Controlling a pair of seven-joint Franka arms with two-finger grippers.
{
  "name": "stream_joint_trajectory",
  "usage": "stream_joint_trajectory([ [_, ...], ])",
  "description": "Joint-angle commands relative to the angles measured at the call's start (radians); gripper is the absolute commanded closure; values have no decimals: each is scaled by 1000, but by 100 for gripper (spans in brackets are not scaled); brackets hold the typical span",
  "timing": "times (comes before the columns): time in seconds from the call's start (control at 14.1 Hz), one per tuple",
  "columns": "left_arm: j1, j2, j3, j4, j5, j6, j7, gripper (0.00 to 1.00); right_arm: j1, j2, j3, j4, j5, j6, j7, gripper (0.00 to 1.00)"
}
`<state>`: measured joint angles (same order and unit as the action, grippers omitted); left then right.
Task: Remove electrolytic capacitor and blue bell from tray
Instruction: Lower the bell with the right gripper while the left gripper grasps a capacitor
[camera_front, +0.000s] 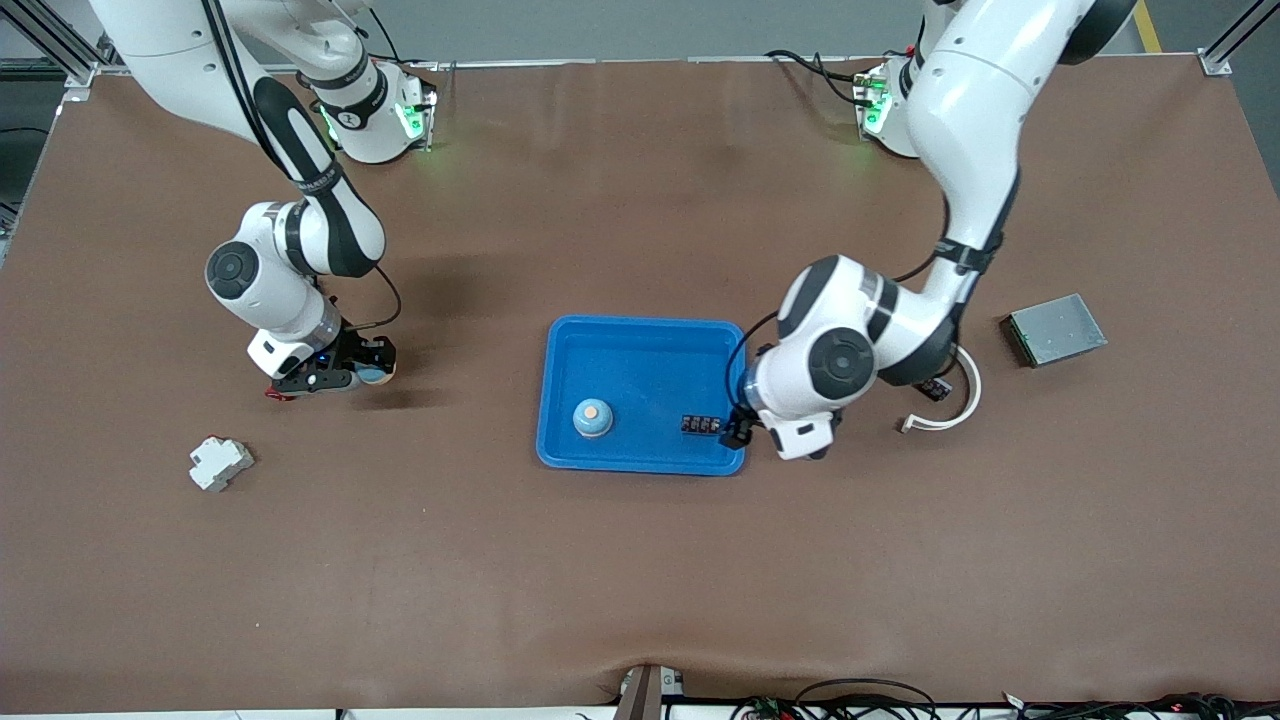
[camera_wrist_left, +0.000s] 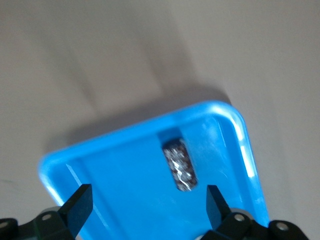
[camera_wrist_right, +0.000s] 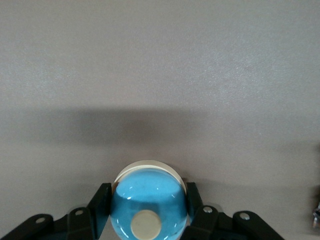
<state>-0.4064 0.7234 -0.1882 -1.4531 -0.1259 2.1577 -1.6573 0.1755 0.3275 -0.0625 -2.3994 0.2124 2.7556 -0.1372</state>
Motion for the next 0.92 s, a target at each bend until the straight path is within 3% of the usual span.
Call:
stream_joint_trajectory([
  [0.0, -64, 60, 42, 33, 44, 94, -125, 0, -11, 15, 12, 6, 30, 21, -27, 100],
  [0.07, -69, 77, 45, 33, 60, 97, -136, 0, -11, 16, 12, 11, 30, 21, -21, 82],
  [0.14, -74, 91, 46, 31, 66, 99, -140, 0, -11, 16, 12, 14, 30, 21, -16, 15],
  [0.21, -84, 100, 47, 31, 66, 105, -147, 0, -11, 18, 12, 14, 32, 21, -16, 0],
  [0.43, -88, 119, 52, 31, 66, 145, -187, 9, -11, 2, 13, 14, 32, 6, -16, 0],
  [0.64, -86, 137, 52, 31, 66, 188, -202, 10, -10, -28, 13, 37, 32, -59, -12, 0],
  [0.78, -88, 157, 52, 31, 66, 220, -203, 19, -4, -42, 16, 97, 32, -153, 36, 0],
  [0.85, -88, 157, 52, 31, 65, 223, -205, 31, 5, -44, 21, 141, 32, -218, 75, 0],
])
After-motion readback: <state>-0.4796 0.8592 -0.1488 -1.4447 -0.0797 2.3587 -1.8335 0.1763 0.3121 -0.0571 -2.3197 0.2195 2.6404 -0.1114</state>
